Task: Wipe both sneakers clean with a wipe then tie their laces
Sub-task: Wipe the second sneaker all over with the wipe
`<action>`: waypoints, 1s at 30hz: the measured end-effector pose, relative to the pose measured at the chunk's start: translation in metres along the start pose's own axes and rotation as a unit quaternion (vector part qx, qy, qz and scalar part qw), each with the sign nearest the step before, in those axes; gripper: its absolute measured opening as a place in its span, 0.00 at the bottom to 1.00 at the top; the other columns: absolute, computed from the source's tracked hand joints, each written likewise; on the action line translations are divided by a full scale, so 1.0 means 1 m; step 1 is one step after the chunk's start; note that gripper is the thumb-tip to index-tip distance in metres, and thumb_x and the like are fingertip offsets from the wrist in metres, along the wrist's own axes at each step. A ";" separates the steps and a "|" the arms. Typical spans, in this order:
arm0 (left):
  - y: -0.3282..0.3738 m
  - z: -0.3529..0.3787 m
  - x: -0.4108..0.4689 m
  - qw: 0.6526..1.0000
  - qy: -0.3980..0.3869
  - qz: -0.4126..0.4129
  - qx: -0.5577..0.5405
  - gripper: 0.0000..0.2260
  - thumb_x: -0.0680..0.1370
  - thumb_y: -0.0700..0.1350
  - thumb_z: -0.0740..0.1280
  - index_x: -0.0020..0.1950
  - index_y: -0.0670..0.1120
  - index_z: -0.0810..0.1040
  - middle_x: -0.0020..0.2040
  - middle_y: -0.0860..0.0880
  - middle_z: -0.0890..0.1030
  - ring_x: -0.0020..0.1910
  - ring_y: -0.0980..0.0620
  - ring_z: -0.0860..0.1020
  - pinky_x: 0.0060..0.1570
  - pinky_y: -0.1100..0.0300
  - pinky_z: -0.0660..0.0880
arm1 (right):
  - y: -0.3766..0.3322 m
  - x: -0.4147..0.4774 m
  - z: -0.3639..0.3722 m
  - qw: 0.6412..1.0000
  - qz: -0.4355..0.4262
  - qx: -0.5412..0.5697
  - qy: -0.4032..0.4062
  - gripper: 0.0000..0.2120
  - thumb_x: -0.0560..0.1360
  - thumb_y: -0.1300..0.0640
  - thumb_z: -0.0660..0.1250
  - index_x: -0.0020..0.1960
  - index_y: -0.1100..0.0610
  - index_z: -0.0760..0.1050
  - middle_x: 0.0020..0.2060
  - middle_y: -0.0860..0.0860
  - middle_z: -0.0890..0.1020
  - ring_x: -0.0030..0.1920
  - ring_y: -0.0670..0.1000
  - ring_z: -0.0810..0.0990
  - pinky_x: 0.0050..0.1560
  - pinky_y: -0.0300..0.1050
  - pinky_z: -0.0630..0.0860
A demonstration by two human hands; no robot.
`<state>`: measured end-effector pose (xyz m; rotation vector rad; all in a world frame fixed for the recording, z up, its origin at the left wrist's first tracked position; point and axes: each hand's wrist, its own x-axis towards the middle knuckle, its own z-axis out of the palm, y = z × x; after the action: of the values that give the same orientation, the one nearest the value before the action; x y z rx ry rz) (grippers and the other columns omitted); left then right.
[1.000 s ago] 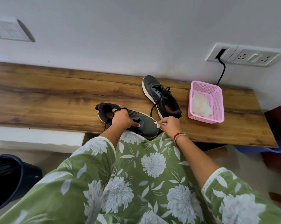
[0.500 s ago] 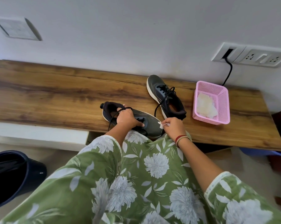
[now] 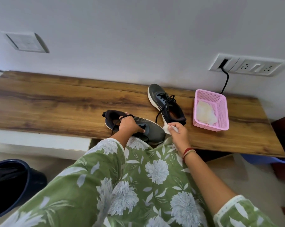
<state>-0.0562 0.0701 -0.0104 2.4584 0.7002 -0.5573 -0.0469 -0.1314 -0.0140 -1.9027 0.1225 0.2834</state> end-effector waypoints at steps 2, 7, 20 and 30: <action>0.001 -0.002 -0.001 1.000 -0.003 0.008 -0.010 0.32 0.68 0.56 0.76 0.62 0.39 0.71 0.57 0.42 0.78 0.57 0.43 0.76 0.49 0.54 0.73 | 0.001 -0.008 0.001 0.993 0.035 0.111 0.015 0.07 0.76 0.61 0.64 0.45 0.51 0.78 0.47 0.56 0.81 0.49 0.58 0.80 0.51 0.56 0.77; -0.005 -0.015 -0.003 0.994 -0.004 0.030 -0.107 0.15 0.73 0.48 0.73 0.53 0.40 0.77 0.48 0.44 0.80 0.49 0.45 0.79 0.50 0.54 0.76 | 0.004 -0.025 0.004 0.984 0.025 0.174 -0.001 0.07 0.76 0.61 0.64 0.45 0.51 0.78 0.45 0.55 0.81 0.39 0.49 0.77 0.33 0.37 0.77; -0.045 -0.037 -0.051 0.810 -0.003 -0.057 -0.584 0.04 0.81 0.36 0.60 0.49 0.42 0.73 0.40 0.46 0.78 0.38 0.54 0.78 0.37 0.64 0.73 | -0.001 -0.060 0.016 0.987 -0.066 0.138 -0.052 0.06 0.76 0.65 0.64 0.45 0.57 0.78 0.42 0.47 0.82 0.42 0.41 0.79 0.43 0.32 0.74; -0.075 -0.062 -0.063 0.961 0.213 0.038 -0.173 0.09 0.77 0.48 0.66 0.42 0.45 0.81 0.36 0.48 0.81 0.39 0.47 0.79 0.36 0.58 0.73 | 0.000 -0.065 0.028 0.983 -0.082 0.139 -0.084 0.05 0.75 0.65 0.65 0.46 0.59 0.79 0.42 0.52 0.82 0.43 0.45 0.79 0.42 0.32 0.74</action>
<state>-0.1334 0.1383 0.0428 2.2708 0.7849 0.1299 -0.1136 -0.1092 -0.0067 -1.5942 -0.1036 0.2976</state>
